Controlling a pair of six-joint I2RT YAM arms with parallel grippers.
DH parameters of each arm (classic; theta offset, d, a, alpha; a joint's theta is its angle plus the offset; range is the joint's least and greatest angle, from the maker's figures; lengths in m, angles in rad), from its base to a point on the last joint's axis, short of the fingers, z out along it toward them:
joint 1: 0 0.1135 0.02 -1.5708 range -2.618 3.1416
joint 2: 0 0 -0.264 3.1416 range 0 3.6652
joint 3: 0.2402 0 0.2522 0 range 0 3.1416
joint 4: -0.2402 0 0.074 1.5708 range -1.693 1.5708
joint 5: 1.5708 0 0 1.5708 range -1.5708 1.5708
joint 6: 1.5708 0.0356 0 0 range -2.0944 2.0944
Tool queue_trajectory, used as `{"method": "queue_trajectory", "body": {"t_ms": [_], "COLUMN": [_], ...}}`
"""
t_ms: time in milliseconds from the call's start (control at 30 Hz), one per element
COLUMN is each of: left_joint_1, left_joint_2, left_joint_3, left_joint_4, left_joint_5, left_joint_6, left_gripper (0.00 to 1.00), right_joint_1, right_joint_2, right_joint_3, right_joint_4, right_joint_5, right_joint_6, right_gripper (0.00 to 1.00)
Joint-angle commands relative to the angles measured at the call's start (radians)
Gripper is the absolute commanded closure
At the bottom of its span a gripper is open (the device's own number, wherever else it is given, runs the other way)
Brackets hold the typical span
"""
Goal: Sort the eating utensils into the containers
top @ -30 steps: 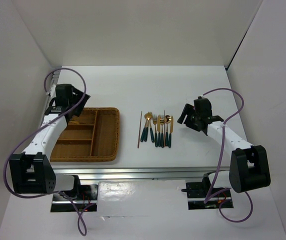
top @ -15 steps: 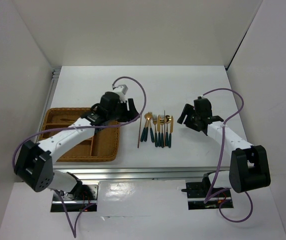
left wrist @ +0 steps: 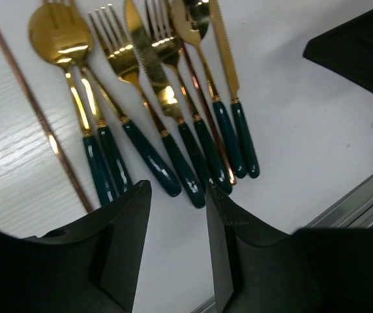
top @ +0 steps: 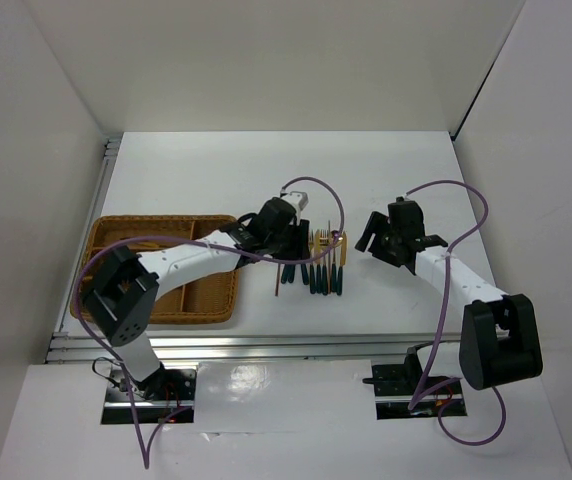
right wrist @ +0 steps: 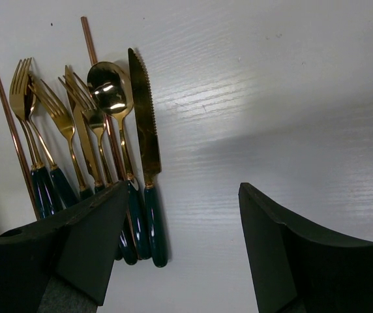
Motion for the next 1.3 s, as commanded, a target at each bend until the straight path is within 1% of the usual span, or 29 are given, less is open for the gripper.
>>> {"method": "queue_trajectory", "body": {"t_ms": [0,67,200,267,400,667,1000,1267], "left_joint_1": [-0.023,-0.034,-0.063,-0.074,-0.083,-0.092,-0.092,-0.092], "left_joint_2": [0.044,0.083,0.149,0.170,0.209,0.270,0.337,0.367], "left_joint_3": [0.061,0.073,0.134,0.148,0.174,0.214,0.266,0.295], "left_joint_4": [0.000,0.009,-0.011,-0.011,-0.022,-0.045,-0.074,-0.135], "left_joint_5": [-0.004,0.030,0.030,0.030,0.039,-0.012,-0.039,-0.105], "left_joint_6": [-0.035,-0.044,-0.064,-0.073,-0.082,-0.110,-0.130,-0.159], "left_gripper": [0.48,0.49,0.49,0.51,0.51,0.56,0.56,0.56], "right_joint_1": [-0.004,-0.004,-0.004,-0.004,-0.004,-0.004,-0.004,-0.004], "right_joint_2": [-0.026,-0.026,-0.026,-0.026,-0.026,-0.026,-0.026,-0.017], "right_joint_3": [-0.001,-0.010,-0.010,-0.010,-0.010,-0.010,-0.010,-0.001], "right_joint_4": [0.026,0.026,0.026,0.026,0.026,0.026,0.017,0.017], "right_joint_5": [0.015,0.015,0.015,0.024,0.033,0.033,0.033,0.033], "right_joint_6": [0.008,0.008,0.008,0.008,-0.002,-0.011,-0.011,-0.011], "right_gripper": [0.24,0.24,0.24,0.24,0.24,0.24,0.24,0.24]}}
